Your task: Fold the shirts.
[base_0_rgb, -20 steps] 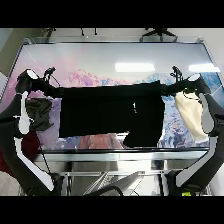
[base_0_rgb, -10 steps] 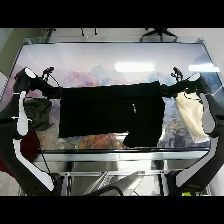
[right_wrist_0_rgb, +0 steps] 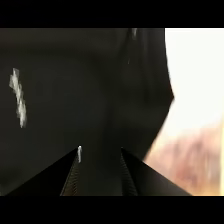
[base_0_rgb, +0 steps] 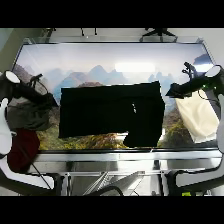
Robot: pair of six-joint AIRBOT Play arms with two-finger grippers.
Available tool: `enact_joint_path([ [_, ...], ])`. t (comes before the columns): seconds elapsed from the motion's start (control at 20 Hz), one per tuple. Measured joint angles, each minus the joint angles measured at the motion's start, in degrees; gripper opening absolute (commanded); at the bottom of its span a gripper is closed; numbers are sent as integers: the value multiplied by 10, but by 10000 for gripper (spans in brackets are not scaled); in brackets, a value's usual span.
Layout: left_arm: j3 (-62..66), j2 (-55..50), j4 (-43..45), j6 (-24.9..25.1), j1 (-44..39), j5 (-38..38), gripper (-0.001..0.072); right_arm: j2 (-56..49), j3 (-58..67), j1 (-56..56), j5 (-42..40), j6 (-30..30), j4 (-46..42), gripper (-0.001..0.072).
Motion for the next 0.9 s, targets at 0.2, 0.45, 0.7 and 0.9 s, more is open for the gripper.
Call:
enact_joint_path([
  [0.2,-220,102,2,19,25,61,426,142,-174,-36,7,16,-7,339],
  [0.45,-353,157,-7,36,19,147,425,262,-380,-61,-49,38,-4,576],
  [0.7,-369,167,-10,42,-2,200,232,252,-473,-63,-99,8,42,576],
  [0.9,-364,168,-10,44,-6,233,229,222,-491,-36,-121,-10,65,576],
])
